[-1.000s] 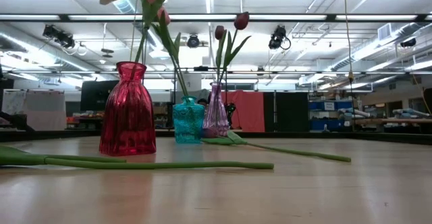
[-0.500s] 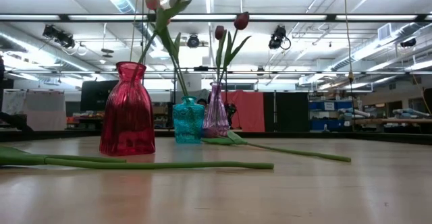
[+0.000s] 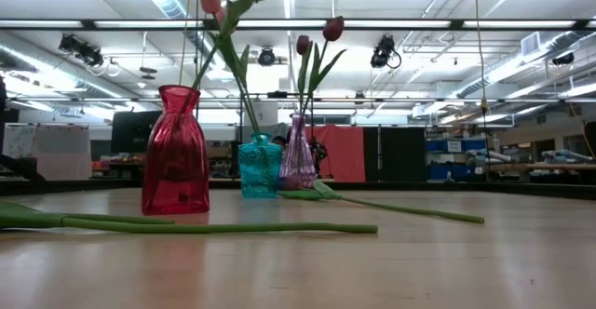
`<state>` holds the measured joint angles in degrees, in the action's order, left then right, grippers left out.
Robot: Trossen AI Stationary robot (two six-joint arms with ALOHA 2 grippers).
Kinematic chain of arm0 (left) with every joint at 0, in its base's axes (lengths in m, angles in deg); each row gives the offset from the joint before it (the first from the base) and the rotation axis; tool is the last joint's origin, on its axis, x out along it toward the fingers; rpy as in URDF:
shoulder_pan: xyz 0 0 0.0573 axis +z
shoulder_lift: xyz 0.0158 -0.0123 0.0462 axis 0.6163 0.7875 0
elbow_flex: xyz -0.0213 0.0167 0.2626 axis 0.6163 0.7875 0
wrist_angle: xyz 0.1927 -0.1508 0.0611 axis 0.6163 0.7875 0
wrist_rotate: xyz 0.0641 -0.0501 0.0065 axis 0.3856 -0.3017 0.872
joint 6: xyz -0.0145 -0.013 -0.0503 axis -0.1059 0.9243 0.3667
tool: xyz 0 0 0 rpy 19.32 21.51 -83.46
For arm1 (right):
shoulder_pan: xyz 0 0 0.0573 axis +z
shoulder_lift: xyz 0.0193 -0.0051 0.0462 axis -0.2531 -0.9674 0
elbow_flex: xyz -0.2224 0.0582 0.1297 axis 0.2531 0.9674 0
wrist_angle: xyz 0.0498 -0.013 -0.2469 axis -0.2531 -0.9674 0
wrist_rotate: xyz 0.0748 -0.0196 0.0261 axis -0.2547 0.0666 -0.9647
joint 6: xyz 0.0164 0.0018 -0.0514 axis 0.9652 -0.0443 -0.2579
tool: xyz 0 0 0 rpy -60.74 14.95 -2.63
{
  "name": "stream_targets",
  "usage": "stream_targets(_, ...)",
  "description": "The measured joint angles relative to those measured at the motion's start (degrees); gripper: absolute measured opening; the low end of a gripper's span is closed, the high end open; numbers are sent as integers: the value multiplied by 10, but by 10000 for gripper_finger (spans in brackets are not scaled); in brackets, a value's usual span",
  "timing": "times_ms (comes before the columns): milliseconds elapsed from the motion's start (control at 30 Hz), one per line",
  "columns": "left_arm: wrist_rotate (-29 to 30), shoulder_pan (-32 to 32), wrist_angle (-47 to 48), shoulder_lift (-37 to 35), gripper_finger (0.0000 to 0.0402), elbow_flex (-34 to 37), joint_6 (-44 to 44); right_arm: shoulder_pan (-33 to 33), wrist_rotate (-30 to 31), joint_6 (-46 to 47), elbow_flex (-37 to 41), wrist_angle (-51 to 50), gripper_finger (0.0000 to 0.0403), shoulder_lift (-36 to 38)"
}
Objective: Sort flowers into vase by color
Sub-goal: Put the white flower into the red vase
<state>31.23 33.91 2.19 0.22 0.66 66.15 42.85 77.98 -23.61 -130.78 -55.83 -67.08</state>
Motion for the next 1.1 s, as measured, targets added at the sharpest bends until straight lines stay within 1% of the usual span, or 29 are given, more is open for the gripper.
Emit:
stream_targets(267, -7, -1, 2, -1, 17, 0, -1, -7, -2, -19, 0, 22, 19, 0)
stream_targets(333, -11, -1, 5, -2, 18, 0, -17, -7, -2, -19, 0, 22, 9, 0)
stream_targets(400, -12, -1, 6, -2, 27, 0, -35, -7, -4, -19, 1, 27, 10, 0)
stream_targets(467, -12, -1, 5, -3, 43, 0, -45, -6, -4, -19, 1, 27, 10, 0)
stream_targets(600, -8, -3, -1, -14, 97, 0, -69, -3, -12, -25, 0, 37, 5, 0)
stream_targets(700, 10, -4, -4, -28, 135, 0, -88, 1, -15, -24, 0, 40, 5, 1)
stream_targets(767, 26, -5, -6, -39, 152, 0, -107, 4, -20, -24, 0, 38, 5, 1)
stream_targets(833, 40, -5, -7, -50, 162, 0, -120, 7, -23, -24, 0, 37, 5, 1)
stream_targets(967, 50, -5, -7, -71, 165, 0, -149, 10, -25, -6, 0, 36, 5, 1)
stream_targets(1100, 59, -14, -13, -101, 165, 0, -209, 8, -36, 86, 0, 36, 5, 1)
